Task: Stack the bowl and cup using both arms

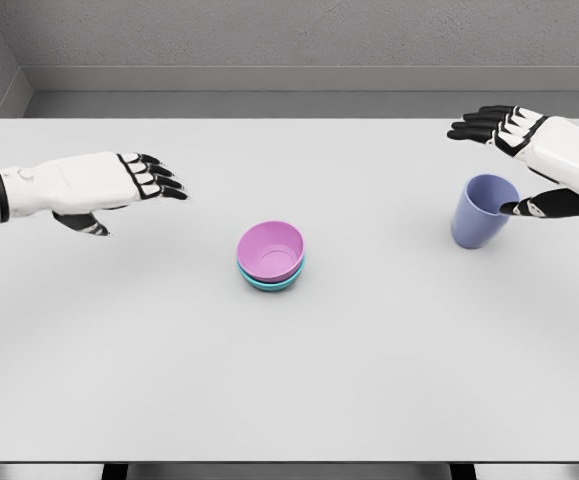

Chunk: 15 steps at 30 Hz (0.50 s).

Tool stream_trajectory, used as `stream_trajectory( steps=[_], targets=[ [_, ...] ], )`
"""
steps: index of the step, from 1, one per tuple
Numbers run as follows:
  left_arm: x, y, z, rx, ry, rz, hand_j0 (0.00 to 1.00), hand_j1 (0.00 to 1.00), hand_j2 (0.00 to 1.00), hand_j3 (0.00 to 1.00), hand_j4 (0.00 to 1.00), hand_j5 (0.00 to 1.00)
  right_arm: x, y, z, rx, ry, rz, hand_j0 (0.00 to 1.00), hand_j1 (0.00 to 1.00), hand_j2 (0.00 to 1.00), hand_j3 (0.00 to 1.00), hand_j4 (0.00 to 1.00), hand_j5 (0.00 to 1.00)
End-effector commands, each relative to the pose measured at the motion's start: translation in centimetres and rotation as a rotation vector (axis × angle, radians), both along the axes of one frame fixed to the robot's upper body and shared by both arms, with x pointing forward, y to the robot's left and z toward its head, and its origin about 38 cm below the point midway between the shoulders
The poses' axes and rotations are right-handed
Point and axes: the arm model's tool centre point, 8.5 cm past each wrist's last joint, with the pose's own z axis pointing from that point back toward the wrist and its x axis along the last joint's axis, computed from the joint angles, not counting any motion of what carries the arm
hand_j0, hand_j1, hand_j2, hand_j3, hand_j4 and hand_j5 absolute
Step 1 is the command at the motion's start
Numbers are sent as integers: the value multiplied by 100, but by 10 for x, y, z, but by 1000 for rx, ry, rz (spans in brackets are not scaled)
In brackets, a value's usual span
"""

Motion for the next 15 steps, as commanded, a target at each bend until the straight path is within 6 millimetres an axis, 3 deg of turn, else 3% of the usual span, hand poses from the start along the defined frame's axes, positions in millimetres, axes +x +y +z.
stream_trajectory(
  steps=[1, 3, 7, 12, 15],
  targets=[
    [4, 26, 19, -25, -34, 68, 100, 100, 100, 100, 100, 100, 0, -1, 2, 8, -2, -3, 100, 100, 100, 100, 100, 100],
    [1, 33, 17, -32, -16, 82, 100, 100, 100, 100, 100, 100, 1, -3, -1, -27, 23, -2, 100, 100, 100, 100, 100, 100],
    [4, 48, 14, -32, -1, 126, 100, 100, 100, 100, 100, 100, 4, -5, -15, -276, 201, 37, 100, 100, 100, 100, 100, 100],
    [4, 47, 11, -34, 5, 126, 100, 100, 100, 100, 100, 100, 26, 7, 17, -224, 139, -18, 100, 100, 100, 100, 100, 100],
    [4, 48, 12, -33, 5, 127, 100, 100, 100, 100, 100, 100, 37, 6, 23, -194, 147, -70, 100, 100, 100, 100, 100, 100]
  ],
)
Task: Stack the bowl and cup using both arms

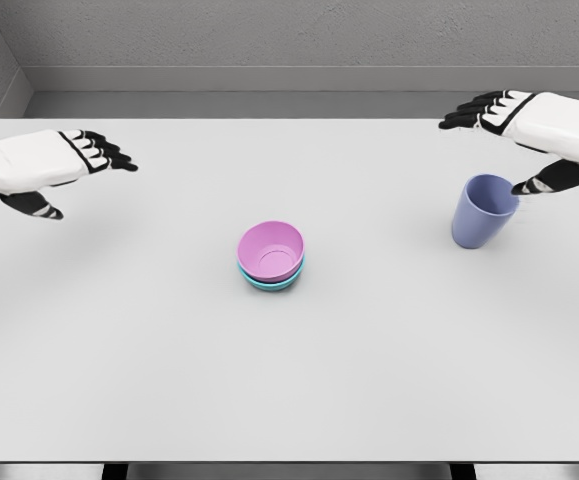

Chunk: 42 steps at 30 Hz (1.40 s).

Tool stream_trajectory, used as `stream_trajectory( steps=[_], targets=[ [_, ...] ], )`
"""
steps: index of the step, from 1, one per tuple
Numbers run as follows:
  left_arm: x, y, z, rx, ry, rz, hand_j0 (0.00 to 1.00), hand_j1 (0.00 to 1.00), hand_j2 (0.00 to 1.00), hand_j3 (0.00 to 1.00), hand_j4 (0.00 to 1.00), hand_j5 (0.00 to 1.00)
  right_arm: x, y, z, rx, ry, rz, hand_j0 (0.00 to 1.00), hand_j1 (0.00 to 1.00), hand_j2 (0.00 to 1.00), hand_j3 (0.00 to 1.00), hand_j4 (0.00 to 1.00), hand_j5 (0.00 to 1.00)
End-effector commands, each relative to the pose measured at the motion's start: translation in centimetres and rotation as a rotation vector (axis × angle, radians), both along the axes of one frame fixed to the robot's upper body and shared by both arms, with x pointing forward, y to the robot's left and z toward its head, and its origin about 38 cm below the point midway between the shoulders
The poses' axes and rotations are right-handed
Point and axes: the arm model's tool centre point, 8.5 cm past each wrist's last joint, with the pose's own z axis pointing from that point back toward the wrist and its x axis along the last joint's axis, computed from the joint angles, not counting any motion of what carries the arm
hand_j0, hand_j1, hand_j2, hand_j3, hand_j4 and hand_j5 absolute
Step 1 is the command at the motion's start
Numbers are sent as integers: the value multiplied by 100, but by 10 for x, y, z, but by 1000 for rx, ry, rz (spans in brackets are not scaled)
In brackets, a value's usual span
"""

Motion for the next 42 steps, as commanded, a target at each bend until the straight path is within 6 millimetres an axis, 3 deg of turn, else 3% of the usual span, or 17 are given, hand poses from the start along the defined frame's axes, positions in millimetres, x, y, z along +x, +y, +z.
stream_trajectory(
  steps=[1, 6, 12, 24, 26, 35, 42],
  targets=[
    [0, 1, 1, -5, 1, 4, 100, 100, 100, 100, 100, 100, 9, -10, -10, 20, 48, -67, 100, 100, 100, 100, 100, 100],
    [0, 1, 1, -5, 1, 4, 100, 100, 100, 100, 100, 100, 21, -45, -28, 33, 110, -177, 100, 100, 100, 100, 100, 100],
    [0, 1, -2, 3, 6, 4, 100, 100, 100, 100, 100, 100, 21, -21, -51, 4, 165, -114, 100, 100, 100, 100, 100, 100],
    [0, 0, -3, 18, 8, 0, 100, 100, 100, 100, 100, 100, 28, -31, -79, -36, 247, -156, 100, 100, 100, 100, 100, 100],
    [0, -1, -4, 19, 9, -1, 100, 100, 100, 100, 100, 100, 33, -24, -86, -25, 261, -149, 100, 100, 100, 100, 100, 100],
    [0, -1, -4, 21, 7, -1, 100, 100, 100, 100, 100, 100, 42, -32, -97, -31, 294, -188, 100, 100, 100, 100, 100, 100],
    [0, -2, -5, 19, 10, -4, 100, 100, 100, 100, 100, 100, 47, -18, -105, -40, 315, -159, 100, 100, 100, 100, 100, 100]
  ],
)
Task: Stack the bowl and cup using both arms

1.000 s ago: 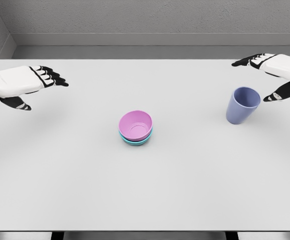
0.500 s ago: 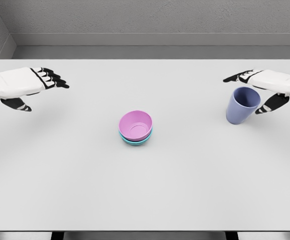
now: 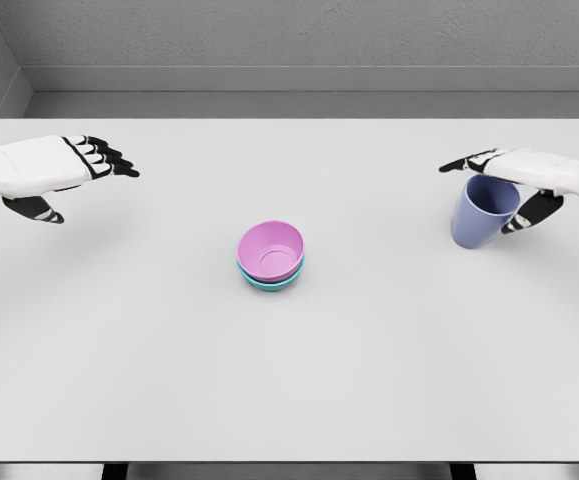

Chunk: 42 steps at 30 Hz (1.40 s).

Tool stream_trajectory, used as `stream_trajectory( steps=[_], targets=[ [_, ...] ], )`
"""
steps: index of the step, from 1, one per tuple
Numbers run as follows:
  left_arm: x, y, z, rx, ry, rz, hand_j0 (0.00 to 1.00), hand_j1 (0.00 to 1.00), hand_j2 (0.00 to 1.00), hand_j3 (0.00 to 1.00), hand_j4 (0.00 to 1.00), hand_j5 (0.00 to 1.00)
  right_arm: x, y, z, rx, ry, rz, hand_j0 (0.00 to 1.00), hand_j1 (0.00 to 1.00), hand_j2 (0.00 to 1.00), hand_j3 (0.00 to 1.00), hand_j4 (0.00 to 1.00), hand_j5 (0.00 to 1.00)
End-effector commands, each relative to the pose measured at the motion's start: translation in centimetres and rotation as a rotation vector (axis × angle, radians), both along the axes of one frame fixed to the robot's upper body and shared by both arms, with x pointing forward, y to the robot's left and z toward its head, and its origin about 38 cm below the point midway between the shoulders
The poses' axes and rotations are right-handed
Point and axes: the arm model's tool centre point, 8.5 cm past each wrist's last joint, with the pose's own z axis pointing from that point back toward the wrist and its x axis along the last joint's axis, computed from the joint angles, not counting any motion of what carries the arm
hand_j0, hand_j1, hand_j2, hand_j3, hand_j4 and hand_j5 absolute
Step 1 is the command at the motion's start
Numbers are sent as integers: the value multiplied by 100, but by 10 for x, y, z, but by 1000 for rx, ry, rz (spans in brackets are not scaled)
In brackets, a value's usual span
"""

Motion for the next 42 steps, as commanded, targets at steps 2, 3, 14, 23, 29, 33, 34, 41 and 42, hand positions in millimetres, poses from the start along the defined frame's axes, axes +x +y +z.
stream_trajectory(
  steps=[2, 3, 14, 23, 29, 33, 34, 41, 42],
  targets=[
    [0, 0, 1, -6, 0, 2, 100, 100, 100, 100, 100, 100, 0, 2, -7, 3, 20, 0, 100, 100, 100, 100, 100, 100],
    [0, 0, 1, -6, 0, 2, 100, 100, 100, 100, 100, 100, 0, 2, -7, 3, 20, -1, 100, 100, 100, 100, 100, 100],
    [0, 0, 0, -5, 1, 1, 100, 100, 100, 100, 100, 100, 1, 0, -8, 0, 22, -7, 67, 67, 67, 67, 67, 67],
    [0, 0, -1, -5, 3, 2, 100, 100, 100, 100, 100, 100, 2, 2, 0, 0, -1, 2, 67, 67, 67, 67, 67, 67],
    [0, 0, 0, -6, 3, 2, 100, 100, 100, 100, 100, 100, 6, 5, 10, 0, -24, 12, 67, 67, 67, 67, 67, 67],
    [0, 1, 0, -4, 3, 4, 100, 100, 100, 100, 100, 100, 7, 6, 15, 1, -36, 15, 68, 68, 68, 68, 68, 68],
    [0, 1, 0, -4, 3, 4, 100, 100, 100, 100, 100, 100, 7, 8, 19, 0, -44, 20, 67, 67, 67, 67, 67, 67],
    [0, 1, 0, -4, 3, 4, 100, 100, 100, 100, 100, 100, 7, 15, 32, -3, -75, 48, 67, 67, 67, 67, 67, 67],
    [-1, 2, 0, -3, 3, 5, 100, 100, 100, 100, 100, 100, 6, 16, 32, -4, -76, 49, 67, 67, 67, 67, 67, 67]
  ],
)
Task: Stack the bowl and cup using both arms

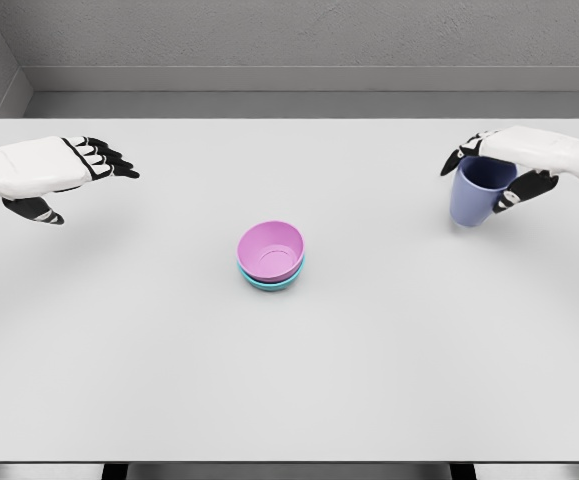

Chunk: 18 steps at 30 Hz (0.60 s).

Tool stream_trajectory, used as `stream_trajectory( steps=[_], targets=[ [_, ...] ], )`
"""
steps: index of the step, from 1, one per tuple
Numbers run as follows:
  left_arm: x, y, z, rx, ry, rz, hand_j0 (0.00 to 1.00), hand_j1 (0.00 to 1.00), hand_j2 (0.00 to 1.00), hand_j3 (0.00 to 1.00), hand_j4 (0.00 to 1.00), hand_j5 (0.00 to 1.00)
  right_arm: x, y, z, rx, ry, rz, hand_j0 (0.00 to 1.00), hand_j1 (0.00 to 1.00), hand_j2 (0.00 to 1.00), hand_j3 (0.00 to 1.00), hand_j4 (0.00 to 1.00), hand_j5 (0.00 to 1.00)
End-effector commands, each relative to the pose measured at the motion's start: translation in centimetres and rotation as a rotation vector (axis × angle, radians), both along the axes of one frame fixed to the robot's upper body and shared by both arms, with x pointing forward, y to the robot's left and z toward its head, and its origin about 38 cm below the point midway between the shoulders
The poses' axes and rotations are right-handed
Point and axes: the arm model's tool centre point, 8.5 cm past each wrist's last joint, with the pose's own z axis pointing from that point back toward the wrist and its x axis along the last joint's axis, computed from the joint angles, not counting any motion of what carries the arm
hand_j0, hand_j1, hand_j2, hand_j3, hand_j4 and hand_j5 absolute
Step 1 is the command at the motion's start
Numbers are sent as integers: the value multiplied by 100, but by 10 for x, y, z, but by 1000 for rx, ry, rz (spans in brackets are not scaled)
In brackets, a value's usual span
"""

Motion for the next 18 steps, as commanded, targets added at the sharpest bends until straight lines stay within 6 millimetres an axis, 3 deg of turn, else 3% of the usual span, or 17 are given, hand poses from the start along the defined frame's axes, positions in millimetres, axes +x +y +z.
stream_trajectory(
  steps=[1, 18],
  targets=[
    [0, 1, 1, -4, 0, 3, 100, 100, 100, 100, 100, 100, -1, 3, 5, 3, -11, 9, 67, 67, 67, 67, 67, 67],
    [0, 1, 1, -4, 0, 3, 100, 100, 100, 100, 100, 100, -20, 61, 33, 18, -102, 192, 67, 67, 67, 67, 67, 67]
  ],
)
